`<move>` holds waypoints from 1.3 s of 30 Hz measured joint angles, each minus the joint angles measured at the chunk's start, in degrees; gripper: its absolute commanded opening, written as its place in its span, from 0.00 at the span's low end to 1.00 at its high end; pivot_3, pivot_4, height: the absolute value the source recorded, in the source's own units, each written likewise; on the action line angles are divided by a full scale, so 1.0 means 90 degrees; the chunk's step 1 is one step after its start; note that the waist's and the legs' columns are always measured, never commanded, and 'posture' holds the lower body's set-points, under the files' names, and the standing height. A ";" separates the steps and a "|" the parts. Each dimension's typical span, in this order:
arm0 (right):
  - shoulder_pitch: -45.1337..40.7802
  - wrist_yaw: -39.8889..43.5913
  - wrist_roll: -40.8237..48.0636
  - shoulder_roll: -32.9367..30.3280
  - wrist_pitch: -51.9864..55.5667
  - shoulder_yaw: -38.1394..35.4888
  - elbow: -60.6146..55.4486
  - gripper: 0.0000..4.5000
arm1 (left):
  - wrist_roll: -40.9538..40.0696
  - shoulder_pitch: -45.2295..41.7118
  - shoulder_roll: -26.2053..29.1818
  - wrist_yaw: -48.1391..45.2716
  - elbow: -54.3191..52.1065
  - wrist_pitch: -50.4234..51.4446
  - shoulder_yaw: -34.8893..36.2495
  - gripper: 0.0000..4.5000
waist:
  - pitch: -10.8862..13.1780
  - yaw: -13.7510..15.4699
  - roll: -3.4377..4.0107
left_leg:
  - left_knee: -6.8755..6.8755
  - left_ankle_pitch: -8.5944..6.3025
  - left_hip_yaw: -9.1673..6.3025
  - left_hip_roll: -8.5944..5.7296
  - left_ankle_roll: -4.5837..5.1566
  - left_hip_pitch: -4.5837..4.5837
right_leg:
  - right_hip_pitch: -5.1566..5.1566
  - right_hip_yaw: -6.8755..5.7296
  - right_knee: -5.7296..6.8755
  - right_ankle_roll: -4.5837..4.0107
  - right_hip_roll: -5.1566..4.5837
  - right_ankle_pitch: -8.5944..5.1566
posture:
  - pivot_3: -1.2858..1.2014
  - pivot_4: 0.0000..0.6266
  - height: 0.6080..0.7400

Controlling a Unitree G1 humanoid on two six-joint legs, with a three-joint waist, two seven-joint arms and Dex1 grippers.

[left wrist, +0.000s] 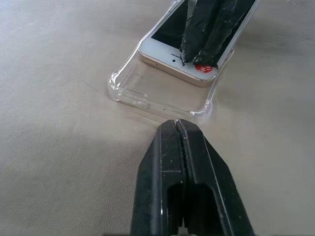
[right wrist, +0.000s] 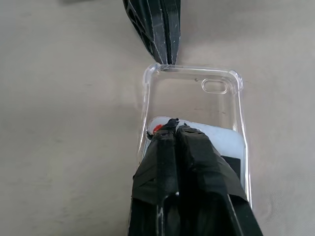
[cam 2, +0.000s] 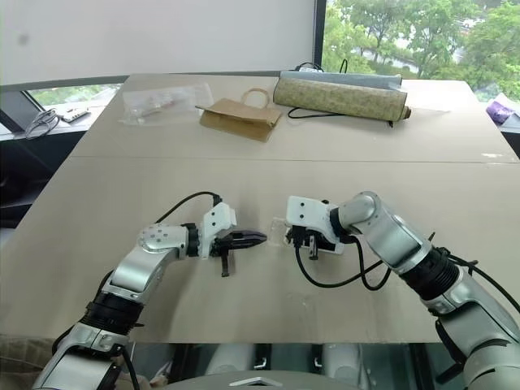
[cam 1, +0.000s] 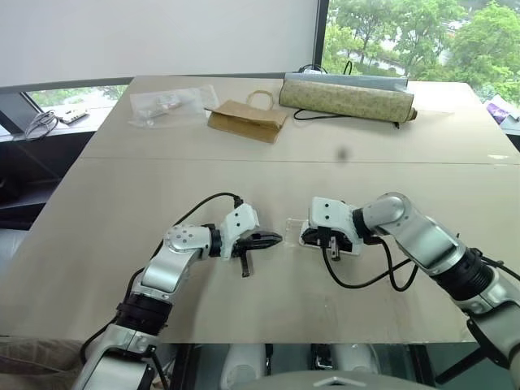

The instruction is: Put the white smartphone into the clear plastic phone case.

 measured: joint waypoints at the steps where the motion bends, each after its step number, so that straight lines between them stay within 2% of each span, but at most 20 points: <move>1: 0.0033 0.0000 -0.0003 0.0004 -0.0037 -0.0045 -0.0001 0.02 | 0.0001 -0.0001 -0.0001 0.0019 0.0000 -0.0001 0.0000 0.00 | 0.0000 0.0003 0.0000 | 0.0000 0.0000 -0.0001 0.0001 0.0000 0.0000 | 0.0000 -0.0001 0.0000 0.0000 0.0000 0.0000 | 0.52 0.24 1.00; 4: 0.0236 -0.0050 0.0115 0.0082 -0.0057 -0.0320 -0.0052 0.02 | -0.0003 0.0005 -0.0005 0.0037 0.0001 -0.0010 -0.0001 0.00 | 0.0002 0.0008 0.0001 | 0.0000 0.0000 0.0001 0.0001 0.0000 -0.0005 | -0.0002 -0.0001 -0.0001 0.0001 -0.0001 0.0000 | 0.52 0.24 1.00; 9: 0.0462 -0.0276 0.0588 0.0085 0.0592 -0.1214 -0.0563 0.02 | -0.0032 -0.0002 -0.0014 0.0024 0.0005 -0.0086 -0.0004 0.00 | 0.0035 0.0014 0.0012 | 0.0000 0.0000 0.0003 -0.0001 0.0000 -0.0023 | -0.0016 -0.0001 -0.0002 0.0008 -0.0006 0.0006 | 0.52 0.24 1.00; 13: 0.0515 -0.0397 0.0930 -0.0363 0.1201 -0.2044 -0.1393 0.02 | -0.0042 -0.0036 -0.0036 -0.0019 0.0064 -0.0132 -0.0015 0.00 | 0.0038 0.0031 0.0012 | -0.0003 0.0000 -0.0003 -0.0002 0.0000 -0.0028 | -0.0016 -0.0009 -0.0011 0.0000 -0.0009 0.0001 | 0.52 0.24 1.00; 17: 0.1123 -0.0530 0.1042 -0.1066 0.1645 -0.2529 -0.2002 0.02 | -0.0044 -0.0091 -0.0046 -0.0047 0.0160 -0.0211 -0.0014 0.00 | 0.0041 0.0028 0.0009 | -0.0006 -0.0001 -0.0006 -0.0004 0.0000 -0.0032 | -0.0017 -0.0015 -0.0018 0.0000 -0.0013 0.0000 | 0.52 0.24 1.00; 21: 0.2071 -0.0585 0.0995 -0.1897 0.1798 -0.2629 -0.2504 0.02 | -0.0046 -0.0139 -0.0036 -0.0063 0.0217 -0.0238 -0.0015 0.00 | 0.0047 0.0019 0.0009 | -0.0013 -0.0001 -0.0007 -0.0006 0.0000 -0.0033 | -0.0019 -0.0016 -0.0022 0.0001 -0.0014 -0.0001 | 0.52 0.24 1.00; 25: 0.2542 -0.0723 0.0996 -0.2117 0.1884 -0.2732 -0.2692 0.02 | -0.0045 -0.0163 0.0001 -0.0082 0.0264 -0.0250 -0.0002 0.00 | 0.0055 0.0007 0.0010 | -0.0015 -0.0001 -0.0005 -0.0007 0.0000 -0.0025 | -0.0019 -0.0009 -0.0021 0.0002 -0.0010 -0.0001 | 0.52 0.24 1.00; 32: 0.2659 -0.1010 0.0773 -0.2303 0.1862 -0.2663 -0.2721 0.02 | -0.0045 -0.0170 -0.0004 -0.0129 0.0276 -0.0312 -0.0011 0.00 | 0.0061 0.0010 0.0003 | -0.0028 -0.0001 -0.0006 -0.0007 0.0000 -0.0025 | -0.0020 -0.0010 -0.0033 0.0003 -0.0008 -0.0002 | 0.52 0.24 1.00; 39: 0.2237 -0.1047 0.0741 -0.2051 0.1848 -0.2281 -0.2718 0.02 | -0.0045 -0.0180 -0.0007 -0.0164 0.0283 -0.0325 -0.0013 0.00 | 0.0065 0.0016 0.0001 | -0.0037 0.0000 -0.0007 -0.0007 -0.0001 -0.0027 | -0.0021 -0.0011 -0.0040 0.0006 -0.0004 -0.0001 | 0.52 0.24 1.00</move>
